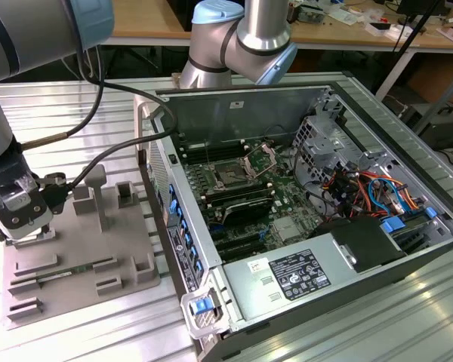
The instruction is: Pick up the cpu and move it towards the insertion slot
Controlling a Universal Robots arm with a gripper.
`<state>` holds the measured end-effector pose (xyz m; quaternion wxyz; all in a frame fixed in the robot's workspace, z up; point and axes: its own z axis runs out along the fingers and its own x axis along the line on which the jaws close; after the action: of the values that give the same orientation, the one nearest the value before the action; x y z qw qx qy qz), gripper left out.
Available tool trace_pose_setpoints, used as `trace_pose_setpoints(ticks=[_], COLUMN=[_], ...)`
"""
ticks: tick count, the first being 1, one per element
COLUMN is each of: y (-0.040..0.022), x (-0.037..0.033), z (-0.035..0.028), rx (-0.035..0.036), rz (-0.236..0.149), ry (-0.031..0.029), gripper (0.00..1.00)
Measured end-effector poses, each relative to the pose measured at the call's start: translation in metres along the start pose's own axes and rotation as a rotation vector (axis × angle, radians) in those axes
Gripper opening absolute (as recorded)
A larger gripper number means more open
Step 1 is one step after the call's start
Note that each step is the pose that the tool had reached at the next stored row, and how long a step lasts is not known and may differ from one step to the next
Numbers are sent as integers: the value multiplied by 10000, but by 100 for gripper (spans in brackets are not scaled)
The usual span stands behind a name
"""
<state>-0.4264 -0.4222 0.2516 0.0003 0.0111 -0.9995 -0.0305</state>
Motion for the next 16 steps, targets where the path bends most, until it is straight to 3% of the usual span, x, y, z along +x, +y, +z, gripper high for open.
trace_pose_setpoints(ticks=[16], y=[2], x=[0], z=[-35], rx=[-4], rz=[0], ry=[0], gripper=[55])
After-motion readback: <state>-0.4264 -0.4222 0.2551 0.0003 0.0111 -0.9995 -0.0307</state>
